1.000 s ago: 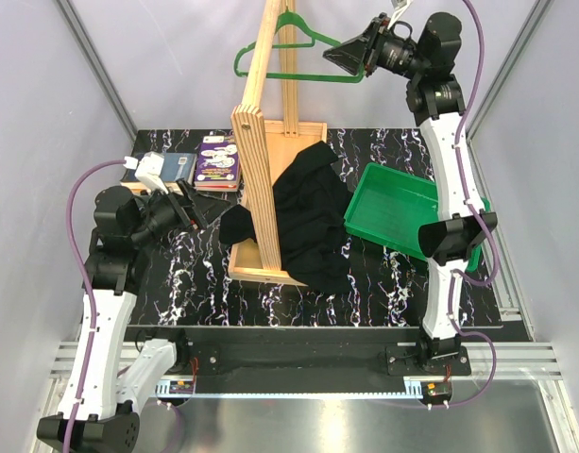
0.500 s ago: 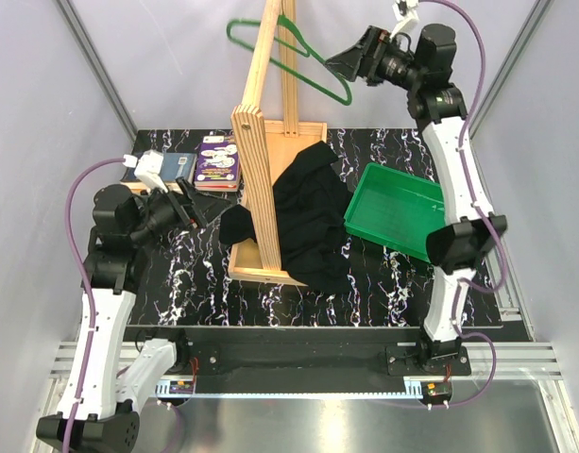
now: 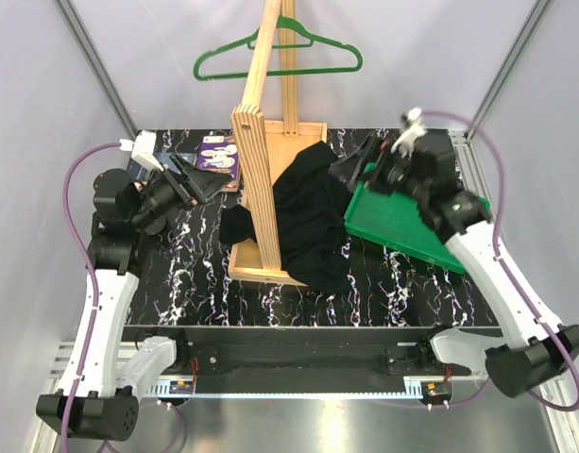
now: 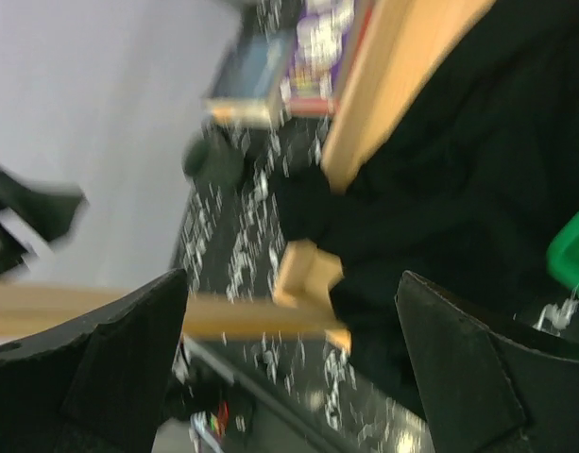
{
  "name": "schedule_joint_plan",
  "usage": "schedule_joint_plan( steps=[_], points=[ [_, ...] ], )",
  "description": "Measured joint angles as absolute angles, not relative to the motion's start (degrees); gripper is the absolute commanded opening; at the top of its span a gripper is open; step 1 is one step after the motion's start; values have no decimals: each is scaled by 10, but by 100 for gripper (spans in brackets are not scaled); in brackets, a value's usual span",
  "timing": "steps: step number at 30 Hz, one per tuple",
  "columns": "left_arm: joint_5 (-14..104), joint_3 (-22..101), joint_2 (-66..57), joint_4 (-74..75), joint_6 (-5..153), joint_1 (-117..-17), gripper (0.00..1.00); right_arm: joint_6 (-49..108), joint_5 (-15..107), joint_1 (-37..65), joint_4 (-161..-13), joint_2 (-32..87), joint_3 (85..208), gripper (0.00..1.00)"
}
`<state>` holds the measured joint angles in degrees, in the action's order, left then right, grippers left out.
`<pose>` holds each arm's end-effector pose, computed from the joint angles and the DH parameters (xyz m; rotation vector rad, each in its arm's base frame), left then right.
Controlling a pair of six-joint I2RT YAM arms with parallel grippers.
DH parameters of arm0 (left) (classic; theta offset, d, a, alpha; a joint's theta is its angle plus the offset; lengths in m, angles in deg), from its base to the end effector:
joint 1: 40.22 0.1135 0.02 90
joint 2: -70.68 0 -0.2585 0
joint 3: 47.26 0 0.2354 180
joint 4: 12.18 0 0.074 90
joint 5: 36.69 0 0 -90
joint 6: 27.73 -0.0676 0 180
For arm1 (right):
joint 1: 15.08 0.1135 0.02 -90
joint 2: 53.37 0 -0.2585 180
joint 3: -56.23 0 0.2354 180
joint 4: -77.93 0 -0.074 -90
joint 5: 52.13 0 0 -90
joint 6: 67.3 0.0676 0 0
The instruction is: Remove the t-shirt from the hanger
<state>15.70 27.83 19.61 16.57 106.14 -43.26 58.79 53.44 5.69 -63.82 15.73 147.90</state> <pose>0.1972 -0.0518 0.3999 -0.0929 1.7674 -1.1464 0.2545 0.1159 0.4077 0.0591 1.9402 0.9288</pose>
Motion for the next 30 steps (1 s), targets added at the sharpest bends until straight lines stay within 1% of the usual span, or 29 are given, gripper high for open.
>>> schedule_joint_plan(
  steps=[5, 8, 11, 16, 21, 28, 30],
  points=[
    [158, 278, 153, 133, 1078, -433, 83, 601, 502, 159, -620, 130, 1361, 100],
    [160, 278, 119, 113, 1079, -433, 83, 603, 474, 204, -598, 137, 1319, 100],
    [161, 278, 83, 94, 1078, -433, 82, 598, 457, 239, -587, 158, 1305, 100],
    [168, 259, 27, 82, 1057, -433, 82, 623, 422, 261, -598, 177, 1264, 100],
    [185, 239, 11, 89, 1021, -433, 82, 671, 410, 295, -631, 210, 1221, 100],
    [204, 237, 3, 86, 975, -425, 81, 697, 376, 311, -700, 295, 1231, 97],
    [204, 236, -2, 85, 971, -418, 81, 694, 354, 313, -709, 322, 1254, 94]
  ],
)
